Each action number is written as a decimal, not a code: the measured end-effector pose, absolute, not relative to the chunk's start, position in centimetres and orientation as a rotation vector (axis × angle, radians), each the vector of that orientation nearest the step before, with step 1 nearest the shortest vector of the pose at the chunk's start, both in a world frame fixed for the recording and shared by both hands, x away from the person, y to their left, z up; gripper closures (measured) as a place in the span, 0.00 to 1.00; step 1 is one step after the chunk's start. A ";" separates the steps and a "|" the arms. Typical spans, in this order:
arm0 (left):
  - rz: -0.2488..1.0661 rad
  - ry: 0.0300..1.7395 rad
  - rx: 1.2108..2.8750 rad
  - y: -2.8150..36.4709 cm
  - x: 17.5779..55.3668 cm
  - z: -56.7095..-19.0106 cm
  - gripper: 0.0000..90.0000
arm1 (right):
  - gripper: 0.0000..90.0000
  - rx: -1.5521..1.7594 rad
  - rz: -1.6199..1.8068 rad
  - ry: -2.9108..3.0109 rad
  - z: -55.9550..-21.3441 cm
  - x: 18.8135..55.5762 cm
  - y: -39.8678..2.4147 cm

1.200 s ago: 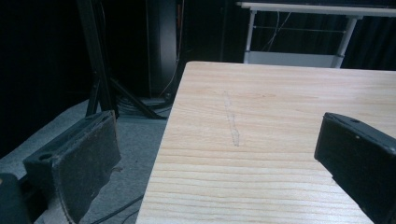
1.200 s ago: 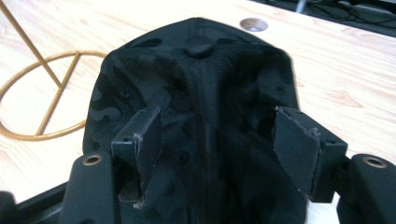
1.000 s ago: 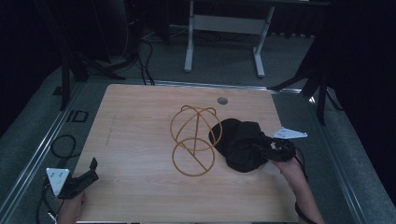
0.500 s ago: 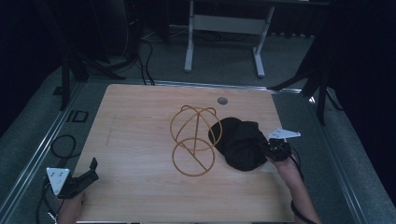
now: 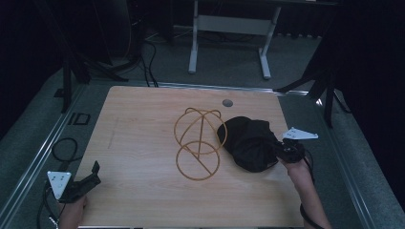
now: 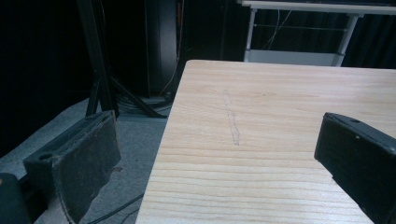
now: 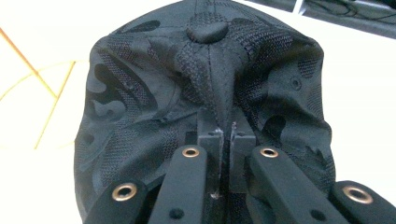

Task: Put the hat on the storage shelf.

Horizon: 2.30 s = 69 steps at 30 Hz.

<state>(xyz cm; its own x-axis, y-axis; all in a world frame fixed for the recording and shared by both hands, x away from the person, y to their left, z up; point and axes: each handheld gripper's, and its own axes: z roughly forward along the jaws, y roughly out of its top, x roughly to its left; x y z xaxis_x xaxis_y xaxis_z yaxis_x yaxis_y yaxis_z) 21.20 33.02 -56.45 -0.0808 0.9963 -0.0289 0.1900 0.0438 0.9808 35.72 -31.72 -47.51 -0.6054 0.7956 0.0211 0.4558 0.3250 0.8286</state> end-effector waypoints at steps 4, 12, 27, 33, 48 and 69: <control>1.141 1.427 1.284 33.0 21.2 -56.5 0.01 | 0.97 1.099 1.203 2.187 -46.1 35.4 -32.0; 1.142 1.426 1.285 33.0 21.2 -56.5 0.01 | 0.97 1.068 1.233 2.146 -42.9 35.0 -32.3; 1.142 1.426 1.285 33.0 21.2 -56.4 0.01 | 0.97 1.025 1.291 2.042 -36.4 34.2 -32.9; 1.143 1.427 1.288 33.0 21.2 -56.4 0.01 | 0.97 0.995 1.310 2.014 -34.1 34.0 -32.5; 1.142 1.427 1.286 33.0 21.2 -56.4 0.01 | 0.97 0.915 1.368 1.977 -29.0 33.3 -30.5; 1.142 1.425 1.283 33.0 21.2 -56.5 0.01 | 0.97 0.785 1.460 2.055 -27.4 33.2 -24.5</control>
<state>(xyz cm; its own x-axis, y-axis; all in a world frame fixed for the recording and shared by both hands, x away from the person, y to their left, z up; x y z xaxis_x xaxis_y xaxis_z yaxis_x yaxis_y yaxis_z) 21.17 33.02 -56.46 -0.0803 0.9963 -0.0295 0.1879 0.0442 0.9812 33.15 -24.47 -27.40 -0.7111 0.7000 -0.0655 0.1686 0.2602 0.9507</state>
